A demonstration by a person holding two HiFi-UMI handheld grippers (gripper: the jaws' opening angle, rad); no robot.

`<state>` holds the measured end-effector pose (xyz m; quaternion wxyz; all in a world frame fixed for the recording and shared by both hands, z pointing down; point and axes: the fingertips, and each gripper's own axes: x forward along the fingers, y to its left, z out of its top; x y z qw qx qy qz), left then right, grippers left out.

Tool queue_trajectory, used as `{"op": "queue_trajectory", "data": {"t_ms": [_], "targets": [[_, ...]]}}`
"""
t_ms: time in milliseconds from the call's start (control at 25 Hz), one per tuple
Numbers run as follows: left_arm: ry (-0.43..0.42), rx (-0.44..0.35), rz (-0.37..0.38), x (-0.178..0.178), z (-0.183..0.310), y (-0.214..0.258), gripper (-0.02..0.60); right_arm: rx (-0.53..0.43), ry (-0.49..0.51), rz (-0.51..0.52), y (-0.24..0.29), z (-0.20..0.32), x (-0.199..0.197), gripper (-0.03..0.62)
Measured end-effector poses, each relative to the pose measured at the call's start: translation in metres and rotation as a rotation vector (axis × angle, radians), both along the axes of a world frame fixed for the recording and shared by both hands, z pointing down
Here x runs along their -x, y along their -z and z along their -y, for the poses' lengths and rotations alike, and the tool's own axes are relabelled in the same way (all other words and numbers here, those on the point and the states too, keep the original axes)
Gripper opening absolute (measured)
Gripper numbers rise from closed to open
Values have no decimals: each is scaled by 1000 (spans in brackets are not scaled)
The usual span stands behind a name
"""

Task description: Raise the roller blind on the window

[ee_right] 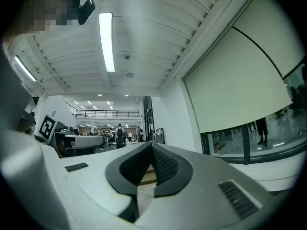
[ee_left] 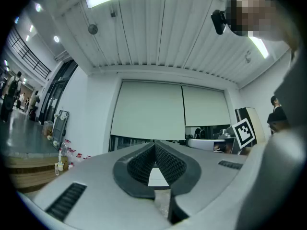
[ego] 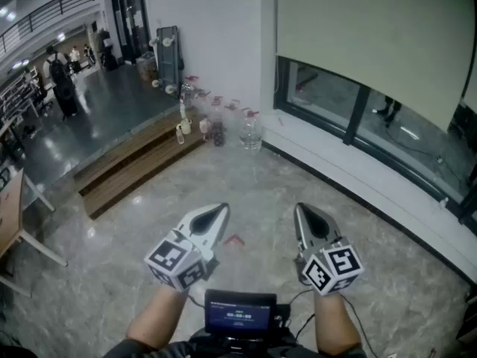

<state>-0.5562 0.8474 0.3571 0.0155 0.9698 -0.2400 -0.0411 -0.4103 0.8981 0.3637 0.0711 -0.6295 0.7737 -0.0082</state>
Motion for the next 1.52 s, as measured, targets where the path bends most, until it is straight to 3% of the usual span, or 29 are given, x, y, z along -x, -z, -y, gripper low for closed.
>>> {"op": "queue_trajectory", "data": {"t_ms": [280,640,1120,1520], "targets": [[-51,-1,-42,-4,-7,9,-9,6,-31,3,2,-4,-3,6],[-67,7,-32,-1,-5,8,-9,-4,-52,39,5,-8,-1,9],[-143,44,-74,23,5,1,-9,-2,-100,14,6,-3,33,9],[-176,42,-80,3,39,-1,-9,-6,-93,15,7,39,22,9]]}}
